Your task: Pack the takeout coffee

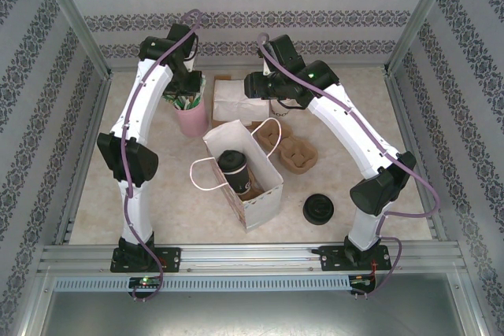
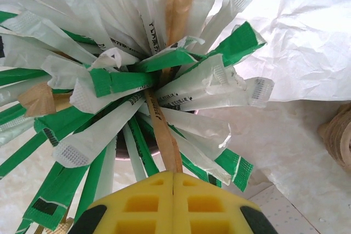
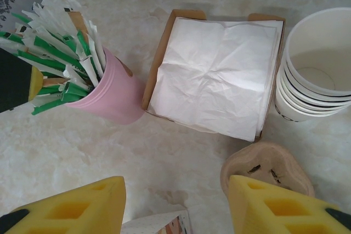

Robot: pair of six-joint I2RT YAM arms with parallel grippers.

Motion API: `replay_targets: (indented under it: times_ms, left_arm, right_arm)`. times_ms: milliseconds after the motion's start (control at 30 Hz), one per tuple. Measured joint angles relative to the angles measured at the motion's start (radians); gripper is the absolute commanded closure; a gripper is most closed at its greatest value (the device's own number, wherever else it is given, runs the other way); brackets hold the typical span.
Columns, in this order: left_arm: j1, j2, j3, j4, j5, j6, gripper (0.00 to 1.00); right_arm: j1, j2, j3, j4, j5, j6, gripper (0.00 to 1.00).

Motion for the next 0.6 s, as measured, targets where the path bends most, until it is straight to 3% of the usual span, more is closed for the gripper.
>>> replay_targets:
  times_ms: [367,600]
  left_arm:
    - [0.000,-0.010,0.062,0.002,-0.032,-0.001,1.00]
    - [0.000,-0.153,0.040,0.043,-0.016,0.001,1.00]
  right_arm:
    - [0.000,0.000,0.001,-0.003,0.000,0.000,0.47]
    - [0.000,0.000,0.001,-0.002,0.000,0.002,0.47]
